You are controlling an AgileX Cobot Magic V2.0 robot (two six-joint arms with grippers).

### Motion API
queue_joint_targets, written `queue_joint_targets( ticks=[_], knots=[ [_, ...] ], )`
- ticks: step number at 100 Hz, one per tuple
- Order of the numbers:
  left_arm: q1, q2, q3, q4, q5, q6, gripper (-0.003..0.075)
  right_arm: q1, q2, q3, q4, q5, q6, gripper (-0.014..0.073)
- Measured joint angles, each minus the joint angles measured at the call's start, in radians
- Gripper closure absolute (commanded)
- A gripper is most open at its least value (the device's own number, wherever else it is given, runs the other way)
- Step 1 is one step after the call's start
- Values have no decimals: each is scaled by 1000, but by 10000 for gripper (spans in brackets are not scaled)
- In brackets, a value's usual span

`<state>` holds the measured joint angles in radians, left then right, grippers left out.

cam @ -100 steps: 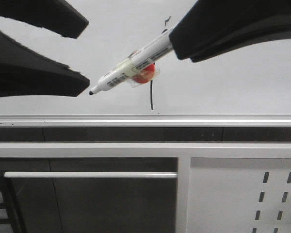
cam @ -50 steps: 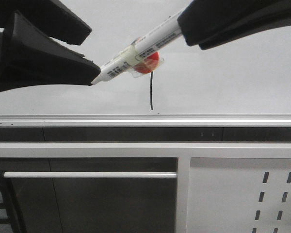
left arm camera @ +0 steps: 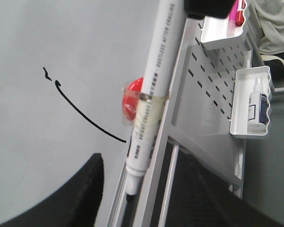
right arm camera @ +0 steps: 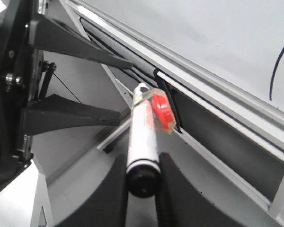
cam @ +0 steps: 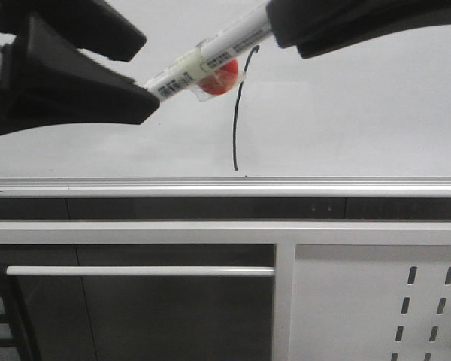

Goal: Write number 1 on whiteboard

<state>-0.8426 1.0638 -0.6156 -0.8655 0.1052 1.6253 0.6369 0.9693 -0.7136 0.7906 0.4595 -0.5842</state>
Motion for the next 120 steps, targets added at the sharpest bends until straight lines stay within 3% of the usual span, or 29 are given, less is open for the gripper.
queue_joint_targets(
  ticks=[21, 54, 110, 120],
  knots=[
    [-17, 79, -39, 0, -18, 0, 403, 0, 0, 0, 26, -13, 0, 644],
    [-89, 95, -52, 0, -131, 0, 556, 0, 0, 0, 29, -27, 0, 644],
    [-89, 95, -52, 0, -143, 0, 563, 0, 0, 0, 29, -43, 0, 644],
    [-89, 95, -52, -6, -143, 0, 647, 0, 0, 0, 29, -43, 0, 644]
  ],
)
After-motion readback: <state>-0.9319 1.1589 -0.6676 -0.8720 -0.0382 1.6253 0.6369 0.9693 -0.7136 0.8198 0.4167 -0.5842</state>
